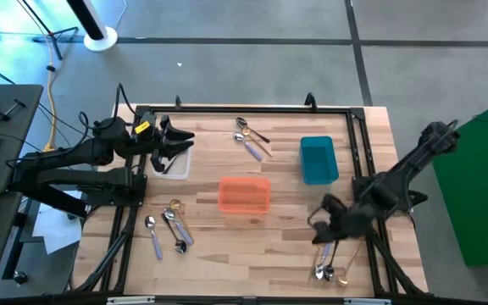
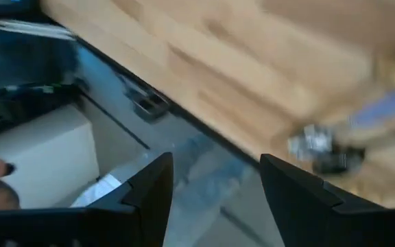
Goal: Sort silverware by color (type)
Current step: Put the right black spoon into the white bin
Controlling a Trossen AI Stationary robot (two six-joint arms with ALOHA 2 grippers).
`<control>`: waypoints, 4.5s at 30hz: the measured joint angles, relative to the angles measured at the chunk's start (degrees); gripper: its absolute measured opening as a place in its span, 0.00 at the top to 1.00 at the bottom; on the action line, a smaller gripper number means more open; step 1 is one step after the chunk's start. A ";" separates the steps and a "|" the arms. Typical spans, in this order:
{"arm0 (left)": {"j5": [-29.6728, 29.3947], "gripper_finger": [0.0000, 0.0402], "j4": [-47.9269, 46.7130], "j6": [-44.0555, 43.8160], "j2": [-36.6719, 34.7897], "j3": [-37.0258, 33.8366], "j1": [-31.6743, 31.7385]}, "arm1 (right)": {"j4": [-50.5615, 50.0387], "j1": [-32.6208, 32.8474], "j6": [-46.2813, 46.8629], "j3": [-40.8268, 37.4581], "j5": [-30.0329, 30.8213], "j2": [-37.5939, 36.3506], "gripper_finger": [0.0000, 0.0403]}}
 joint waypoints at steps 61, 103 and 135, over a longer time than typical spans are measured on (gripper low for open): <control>-0.01 0.64 0.02 -1.50 -0.01 0.04 0.02 | 7.82 4.88 16.52 -9.87 -17.78 25.58 0.64; -0.60 0.64 0.46 -1.46 0.00 0.04 0.02 | 8.78 3.87 14.70 -10.97 -18.15 24.48 1.00; -0.60 0.64 0.41 -1.42 -0.01 0.04 0.02 | -2.28 2.10 10.11 -10.45 -5.66 8.02 1.00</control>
